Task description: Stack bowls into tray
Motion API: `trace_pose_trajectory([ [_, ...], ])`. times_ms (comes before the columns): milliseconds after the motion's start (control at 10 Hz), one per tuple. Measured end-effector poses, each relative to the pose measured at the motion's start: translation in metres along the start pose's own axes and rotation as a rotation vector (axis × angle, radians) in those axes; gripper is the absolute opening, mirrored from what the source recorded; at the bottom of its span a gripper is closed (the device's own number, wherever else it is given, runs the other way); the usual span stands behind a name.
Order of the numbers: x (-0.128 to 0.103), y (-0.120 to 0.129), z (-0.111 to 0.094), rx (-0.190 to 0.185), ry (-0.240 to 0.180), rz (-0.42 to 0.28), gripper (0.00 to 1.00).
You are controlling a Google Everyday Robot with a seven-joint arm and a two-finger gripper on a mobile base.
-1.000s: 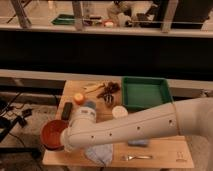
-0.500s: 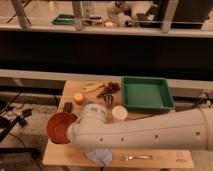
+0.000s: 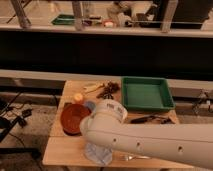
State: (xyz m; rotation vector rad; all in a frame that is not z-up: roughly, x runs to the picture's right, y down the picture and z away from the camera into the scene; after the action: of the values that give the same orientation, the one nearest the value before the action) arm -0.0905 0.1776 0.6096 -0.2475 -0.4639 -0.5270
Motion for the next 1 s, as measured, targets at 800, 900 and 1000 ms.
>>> trace_pose_trajectory([
  [800, 0.021, -0.018, 0.015, 0.074, 0.062, 0.059, 0.00],
  [900, 0.032, -0.018, 0.011, 0.084, 0.080, 0.071, 0.00],
  [1000, 0.043, -0.022, 0.002, 0.098, 0.107, 0.081, 0.00],
])
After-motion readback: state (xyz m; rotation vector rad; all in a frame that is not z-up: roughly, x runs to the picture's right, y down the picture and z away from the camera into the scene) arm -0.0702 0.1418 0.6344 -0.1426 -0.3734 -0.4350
